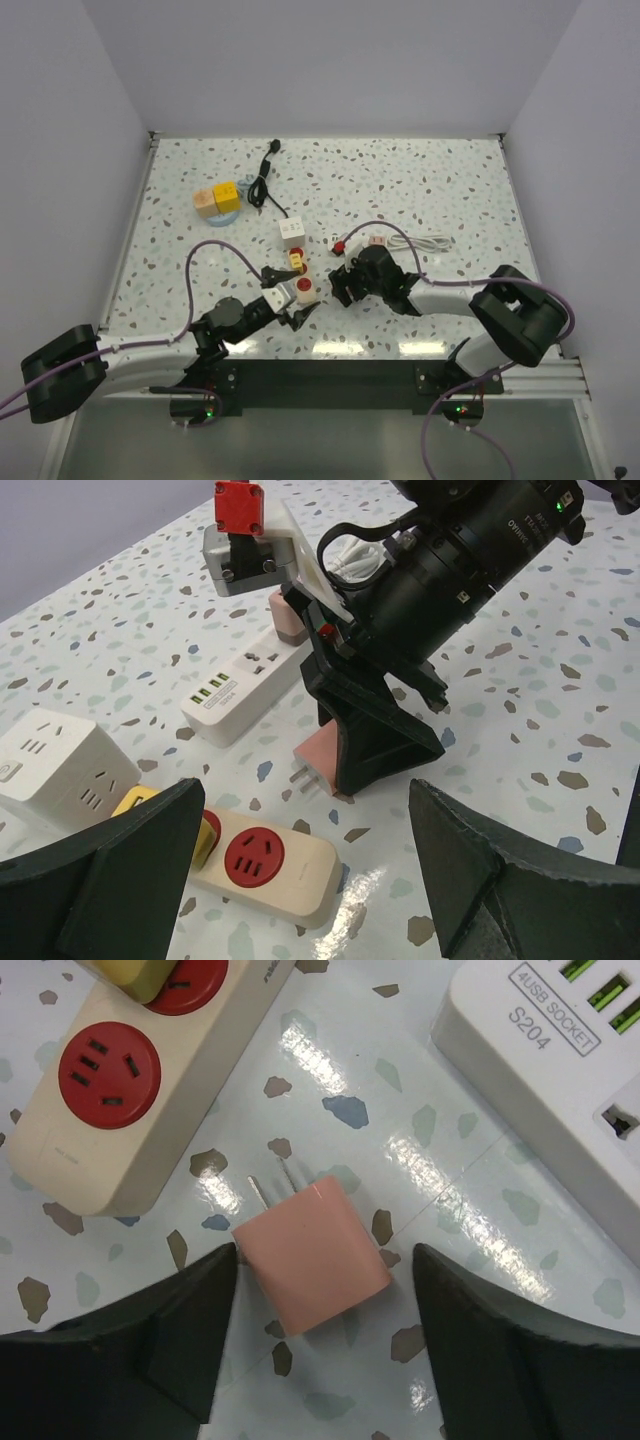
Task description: Insert the plug
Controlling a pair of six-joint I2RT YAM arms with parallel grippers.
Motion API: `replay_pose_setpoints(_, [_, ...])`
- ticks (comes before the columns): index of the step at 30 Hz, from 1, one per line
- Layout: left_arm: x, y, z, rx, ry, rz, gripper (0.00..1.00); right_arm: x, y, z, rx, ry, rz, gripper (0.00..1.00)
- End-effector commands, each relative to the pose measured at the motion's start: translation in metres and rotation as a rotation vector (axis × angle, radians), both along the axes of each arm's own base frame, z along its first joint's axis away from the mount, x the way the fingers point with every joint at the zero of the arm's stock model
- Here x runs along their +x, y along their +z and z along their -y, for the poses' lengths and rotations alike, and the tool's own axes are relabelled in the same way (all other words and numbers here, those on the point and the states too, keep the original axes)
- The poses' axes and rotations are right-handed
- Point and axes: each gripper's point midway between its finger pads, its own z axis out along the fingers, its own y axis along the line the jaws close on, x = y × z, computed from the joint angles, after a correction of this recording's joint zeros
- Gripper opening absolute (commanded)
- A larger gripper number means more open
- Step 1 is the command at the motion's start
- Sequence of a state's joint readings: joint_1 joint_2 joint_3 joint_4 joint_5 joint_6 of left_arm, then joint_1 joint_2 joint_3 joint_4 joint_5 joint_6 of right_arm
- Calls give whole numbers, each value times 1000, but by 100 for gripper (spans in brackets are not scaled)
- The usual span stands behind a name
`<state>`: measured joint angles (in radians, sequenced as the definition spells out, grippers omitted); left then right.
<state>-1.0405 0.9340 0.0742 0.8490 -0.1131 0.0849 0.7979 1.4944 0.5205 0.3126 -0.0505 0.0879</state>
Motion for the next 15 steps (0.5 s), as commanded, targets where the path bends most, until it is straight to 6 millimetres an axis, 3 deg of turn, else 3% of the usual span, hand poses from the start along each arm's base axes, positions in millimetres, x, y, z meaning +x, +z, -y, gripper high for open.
replay_pose_setpoints(1, [-2,16,9,-49,-33,4,89,4,11,-18,46,77,37,67])
replay_pose_setpoints(6, [0,15,10,-49,-26,-5,88,-5,24,-25,75,132,32,32])
replay_pose_setpoints(8, [8,22,6,-69,26,-15,89,-7,36,-27,85,145,49,2])
replay_pose_setpoints(9, [10,19,5,-68,47,-49,89,-8,50,-29,101,148,90,0])
replay_pose_setpoints(11, [16,33,3,-142,88,-113,91,-16,69,-32,126,179,140,0])
replay_pose_setpoints(15, [25,51,2,-243,97,-216,93,-33,97,-41,126,270,243,0])
